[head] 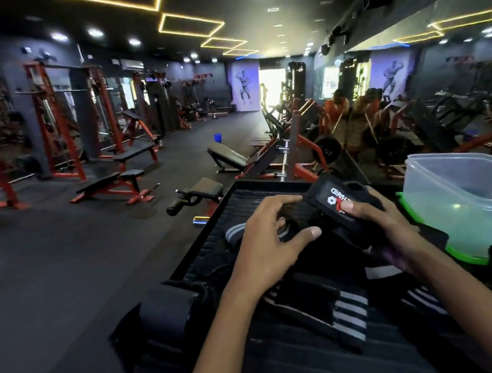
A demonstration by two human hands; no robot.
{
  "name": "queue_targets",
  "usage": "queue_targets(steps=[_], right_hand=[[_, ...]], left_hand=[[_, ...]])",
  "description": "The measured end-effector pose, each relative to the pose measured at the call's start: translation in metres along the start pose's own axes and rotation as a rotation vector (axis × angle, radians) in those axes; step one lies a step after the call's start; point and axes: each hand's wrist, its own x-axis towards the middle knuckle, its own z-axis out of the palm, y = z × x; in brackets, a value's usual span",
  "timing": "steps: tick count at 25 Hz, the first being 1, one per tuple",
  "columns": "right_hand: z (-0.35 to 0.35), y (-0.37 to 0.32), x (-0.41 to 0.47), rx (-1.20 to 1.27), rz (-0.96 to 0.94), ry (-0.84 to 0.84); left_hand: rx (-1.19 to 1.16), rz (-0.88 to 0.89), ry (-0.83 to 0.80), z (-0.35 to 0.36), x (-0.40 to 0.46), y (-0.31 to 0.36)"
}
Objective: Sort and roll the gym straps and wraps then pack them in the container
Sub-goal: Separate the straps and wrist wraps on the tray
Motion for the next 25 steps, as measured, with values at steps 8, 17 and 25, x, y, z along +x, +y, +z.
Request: queue_targets(steps=[8, 17, 25], right_hand=[[0.079, 0.003, -0.041, -0.165, -0.09, -0.179], [0.115, 0.044, -0.061, -0.589, -0.183, -0.307], [0.128, 0.056, -0.072, -0.761, -0.296, -0.386]], left_hand=[[0.293, 0.135, 0.088, -0.086, -0.076, 0.019], [0.684, 0.019, 0.012, -0.137, -0.123, -0.032], [0.791, 0.037, 0.057, -0.135, -0.127, -0.039]])
